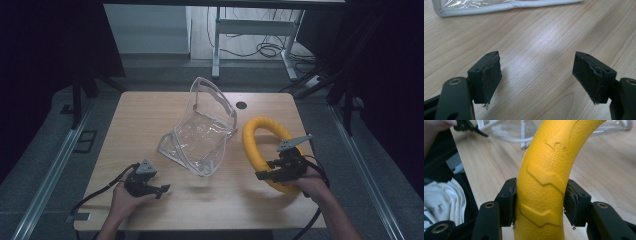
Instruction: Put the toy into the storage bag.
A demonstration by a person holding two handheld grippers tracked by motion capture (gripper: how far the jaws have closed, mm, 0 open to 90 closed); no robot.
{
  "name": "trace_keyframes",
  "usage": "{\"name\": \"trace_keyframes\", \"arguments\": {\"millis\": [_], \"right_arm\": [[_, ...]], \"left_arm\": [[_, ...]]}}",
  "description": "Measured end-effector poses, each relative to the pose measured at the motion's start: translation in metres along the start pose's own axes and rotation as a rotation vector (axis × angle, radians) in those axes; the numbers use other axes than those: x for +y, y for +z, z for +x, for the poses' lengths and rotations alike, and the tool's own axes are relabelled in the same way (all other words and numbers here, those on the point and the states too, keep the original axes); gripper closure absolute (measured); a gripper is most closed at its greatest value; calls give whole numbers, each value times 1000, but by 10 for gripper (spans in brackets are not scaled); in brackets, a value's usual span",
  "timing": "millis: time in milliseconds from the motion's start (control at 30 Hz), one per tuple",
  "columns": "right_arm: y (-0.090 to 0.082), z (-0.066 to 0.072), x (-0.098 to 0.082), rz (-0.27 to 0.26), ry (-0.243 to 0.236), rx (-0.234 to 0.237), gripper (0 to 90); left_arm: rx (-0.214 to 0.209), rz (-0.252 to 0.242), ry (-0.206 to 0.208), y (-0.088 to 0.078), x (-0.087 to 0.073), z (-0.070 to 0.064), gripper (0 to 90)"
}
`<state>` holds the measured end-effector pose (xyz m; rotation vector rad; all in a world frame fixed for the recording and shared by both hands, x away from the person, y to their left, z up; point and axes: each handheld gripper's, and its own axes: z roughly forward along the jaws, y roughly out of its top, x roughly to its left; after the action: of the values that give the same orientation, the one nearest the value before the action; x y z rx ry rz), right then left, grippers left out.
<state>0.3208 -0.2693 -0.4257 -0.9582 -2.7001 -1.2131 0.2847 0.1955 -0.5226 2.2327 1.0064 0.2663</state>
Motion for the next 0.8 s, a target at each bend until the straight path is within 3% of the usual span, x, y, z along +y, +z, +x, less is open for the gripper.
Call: {"name": "trace_keyframes", "arguments": {"millis": [200,500,800], "right_arm": [[-14,-5,2,-63,33,-9,492],[-19,-7,2,-82,40,-12,492],[-32,-11,2,-135,54,-39,493]], "left_arm": [[13,-18,-7,-1,0,0,230],[17,-29,-7,-1,0,0,234],[13,-19,-5,0,0,0,233]]}}
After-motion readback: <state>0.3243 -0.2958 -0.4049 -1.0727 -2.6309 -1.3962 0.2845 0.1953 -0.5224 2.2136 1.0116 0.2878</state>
